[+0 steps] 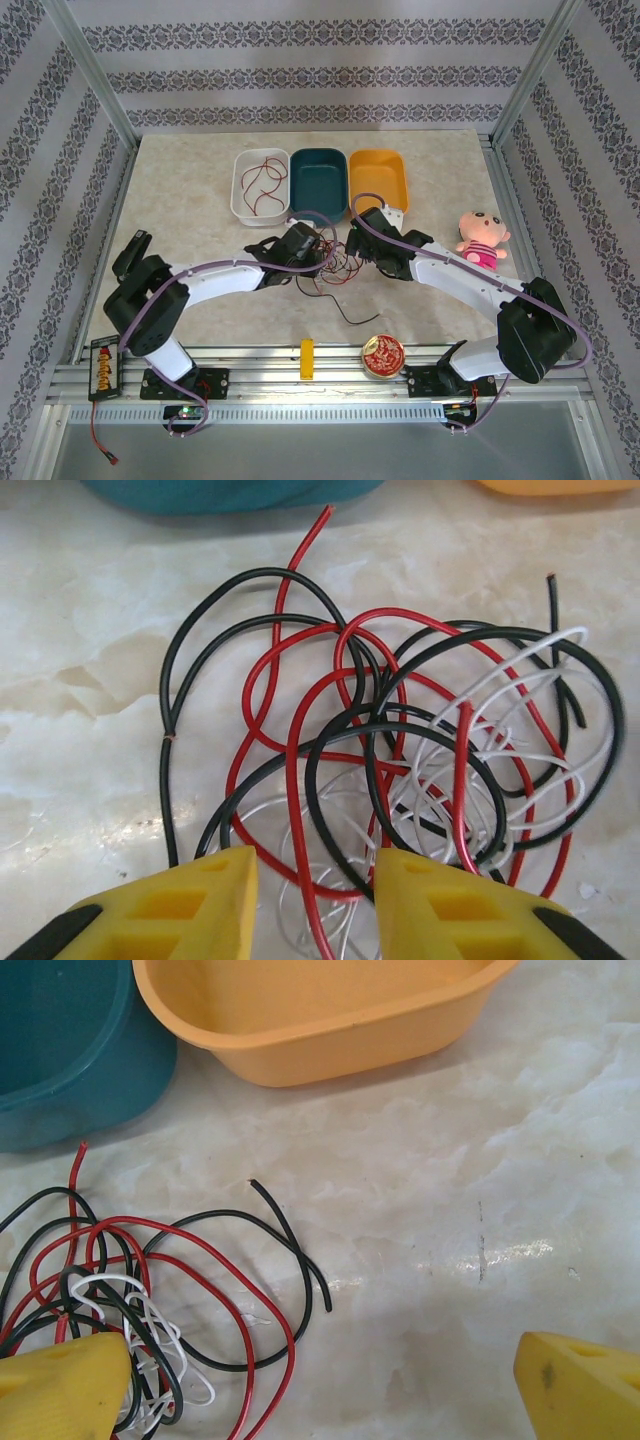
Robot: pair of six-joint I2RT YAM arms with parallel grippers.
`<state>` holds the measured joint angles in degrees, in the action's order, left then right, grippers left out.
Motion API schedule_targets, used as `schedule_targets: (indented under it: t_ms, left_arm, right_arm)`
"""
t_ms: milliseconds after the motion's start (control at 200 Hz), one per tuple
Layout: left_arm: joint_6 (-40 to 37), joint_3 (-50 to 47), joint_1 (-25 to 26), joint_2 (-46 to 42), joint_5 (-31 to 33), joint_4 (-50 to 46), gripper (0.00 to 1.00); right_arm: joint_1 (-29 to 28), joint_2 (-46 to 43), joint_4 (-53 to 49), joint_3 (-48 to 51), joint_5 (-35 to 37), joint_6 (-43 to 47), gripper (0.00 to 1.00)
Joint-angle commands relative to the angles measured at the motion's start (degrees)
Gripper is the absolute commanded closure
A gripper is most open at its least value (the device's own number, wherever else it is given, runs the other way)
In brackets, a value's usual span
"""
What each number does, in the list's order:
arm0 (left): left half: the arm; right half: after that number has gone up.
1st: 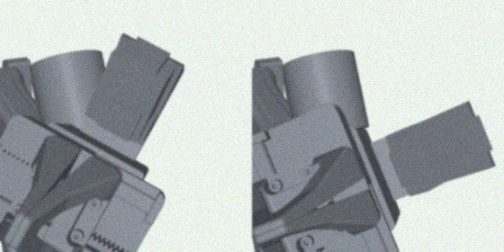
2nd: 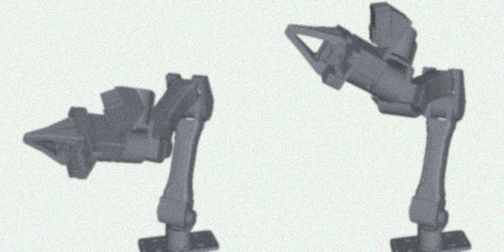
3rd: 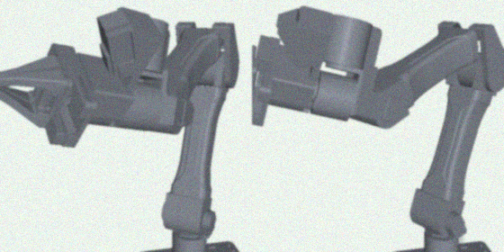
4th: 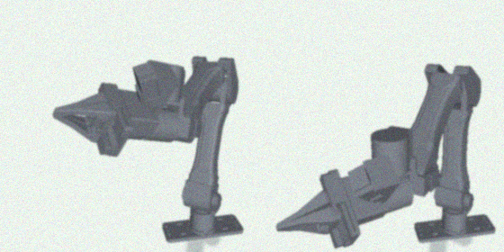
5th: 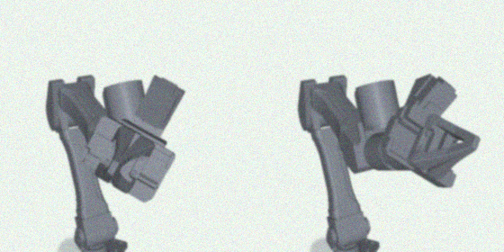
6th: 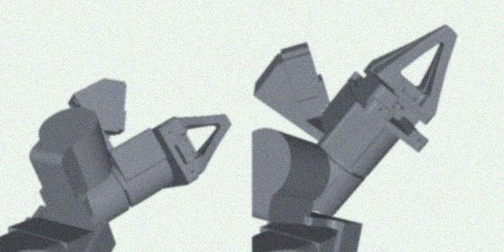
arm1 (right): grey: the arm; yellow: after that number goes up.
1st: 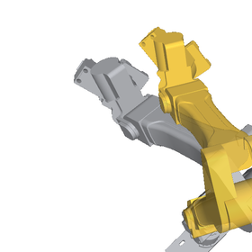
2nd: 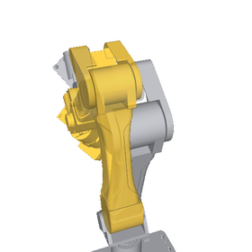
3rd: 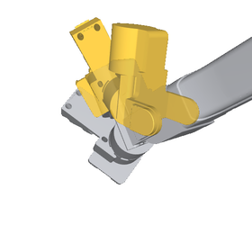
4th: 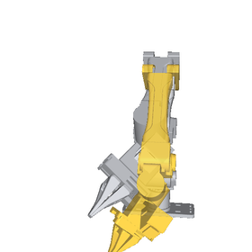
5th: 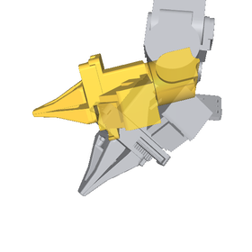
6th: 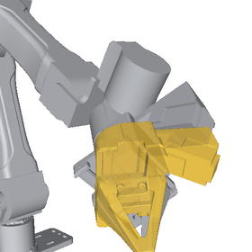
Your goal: Untangle the cables
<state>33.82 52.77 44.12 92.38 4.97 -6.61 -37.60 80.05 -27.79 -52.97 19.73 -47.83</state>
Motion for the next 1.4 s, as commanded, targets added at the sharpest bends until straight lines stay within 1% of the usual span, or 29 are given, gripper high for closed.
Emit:
schedule_targets:
  t_ms: [0,90,235,340,595,999,1134,1209,1394]
  left_arm:
    - [-1.14,-1.60,-1.02,-3.94,1.70,3.24,0.64]
    - [-0.29,-1.54,-1.96,-3.99,1.52,1.72,0.68]
    - [0.28,-0.22,-2.52,-1.57,1.22,-0.98,0.79]
    - [0.26,0.79,-2.55,0.43,0.11,-2.01,0.80]
    - [-0.59,2.86,-2.48,3.58,-3.51,-2.04,0.81]
    - [-0.43,3.75,-2.47,5.06,-4.60,-1.94,0.79]
    - [-0.75,4.01,-2.47,4.60,-3.89,-2.32,0.79]
    - [-0.95,4.43,-2.50,4.98,-3.32,-3.29,0.76]
    - [-0.42,4.52,-2.52,5.87,-3.82,-3.45,0.76]
  right_arm:
    - [0.44,0.01,-0.19,0.52,0.95,-0.51,0.02]
    - [0.47,0.19,0.28,0.86,0.51,-0.74,0.02]
    - [0.44,0.19,0.44,1.17,0.51,-1.10,0.02]
    - [0.47,-0.06,0.27,1.30,0.66,-1.19,0.02]
    - [0.43,0.19,0.54,1.64,0.66,-1.60,0.02]
    - [0.49,1.14,0.80,1.32,0.28,-1.55,0.02]
    - [0.47,1.25,0.90,1.47,0.31,-1.64,0.02]
    - [0.45,1.16,0.90,1.56,0.31,-1.60,0.02]
    - [0.43,0.81,0.85,1.74,0.31,-1.66,0.02]
